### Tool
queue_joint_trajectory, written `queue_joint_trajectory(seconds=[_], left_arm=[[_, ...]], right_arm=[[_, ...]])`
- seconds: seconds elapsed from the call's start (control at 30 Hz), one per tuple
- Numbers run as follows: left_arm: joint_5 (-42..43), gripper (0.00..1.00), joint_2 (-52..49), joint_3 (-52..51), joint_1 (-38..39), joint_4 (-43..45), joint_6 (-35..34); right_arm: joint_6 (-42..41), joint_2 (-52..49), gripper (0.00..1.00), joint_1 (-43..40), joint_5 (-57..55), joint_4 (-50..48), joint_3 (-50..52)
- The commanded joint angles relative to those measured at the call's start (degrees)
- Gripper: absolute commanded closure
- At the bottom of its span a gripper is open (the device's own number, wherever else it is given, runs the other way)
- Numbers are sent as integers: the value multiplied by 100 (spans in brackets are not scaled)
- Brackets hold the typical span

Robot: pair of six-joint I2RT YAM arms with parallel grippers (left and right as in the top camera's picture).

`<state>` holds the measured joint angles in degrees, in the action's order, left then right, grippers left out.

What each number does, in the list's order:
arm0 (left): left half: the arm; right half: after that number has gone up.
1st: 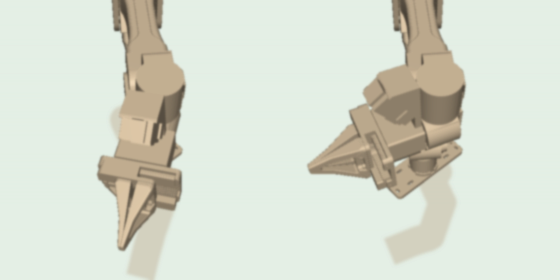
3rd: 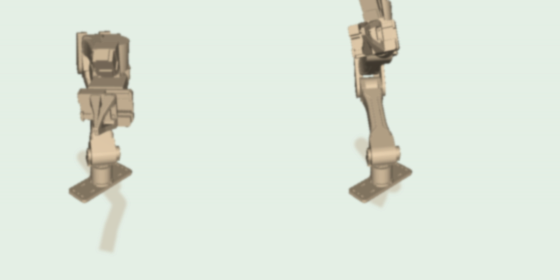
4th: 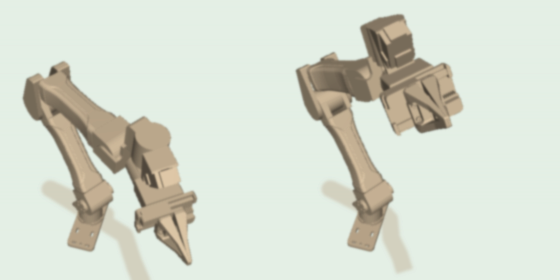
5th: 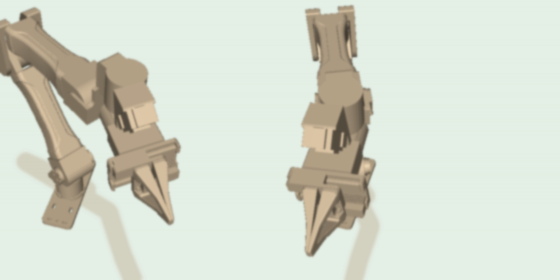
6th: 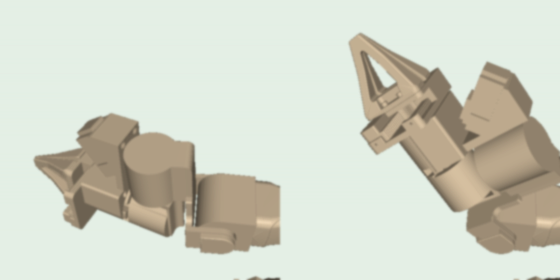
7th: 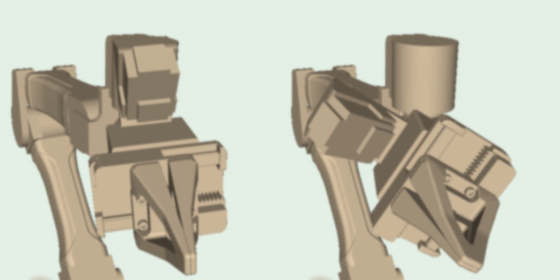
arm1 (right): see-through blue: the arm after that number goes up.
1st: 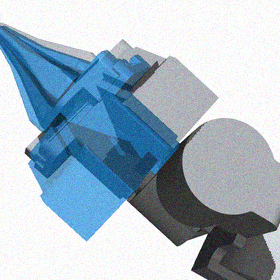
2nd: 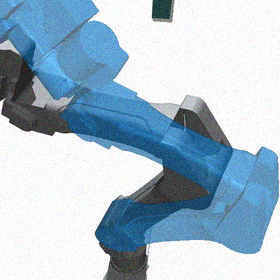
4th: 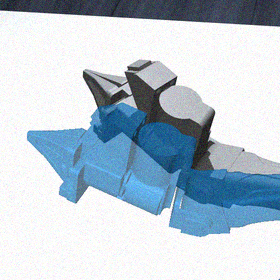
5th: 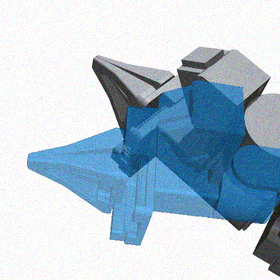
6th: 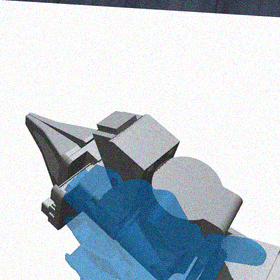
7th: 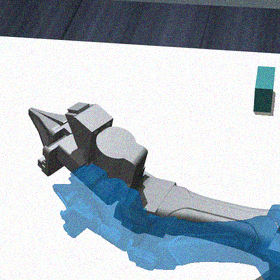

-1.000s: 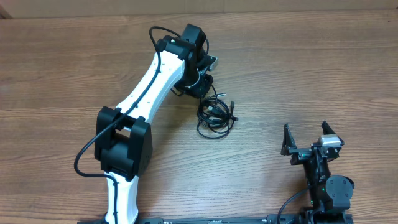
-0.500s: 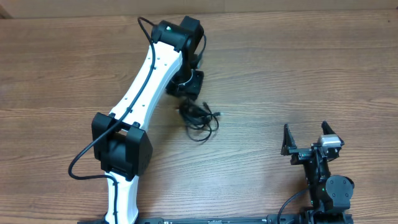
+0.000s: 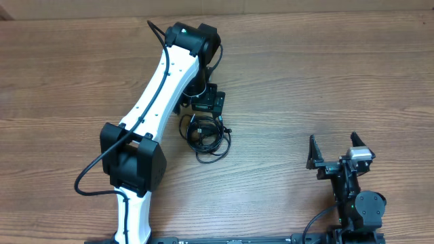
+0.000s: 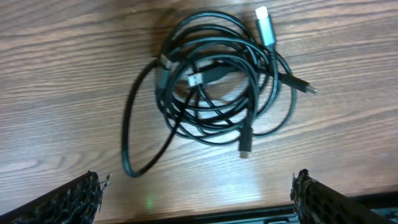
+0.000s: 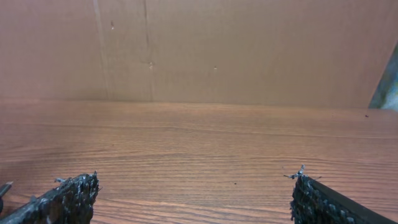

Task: Untangle cables

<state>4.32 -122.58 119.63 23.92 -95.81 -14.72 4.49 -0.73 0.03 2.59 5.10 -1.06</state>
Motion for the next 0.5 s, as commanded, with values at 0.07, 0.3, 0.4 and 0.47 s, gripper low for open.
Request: queue_joint_trajectory(seconds=[0.07, 0.3, 0.4, 0.47], left_arm=[[278, 0, -31, 122, -7, 15, -74], [280, 0, -31, 122, -4, 48, -74], [282, 0, -31, 122, -2, 92, -76], [321, 0, -31, 122, 7, 223, -76]], right_arm=[[-11, 57, 0, -4, 7, -39, 59], [-15, 57, 0, -4, 597, -105, 59], [-24, 57, 0, -4, 2398, -238, 59], [-313, 57, 0, -4, 4533, -170, 59]])
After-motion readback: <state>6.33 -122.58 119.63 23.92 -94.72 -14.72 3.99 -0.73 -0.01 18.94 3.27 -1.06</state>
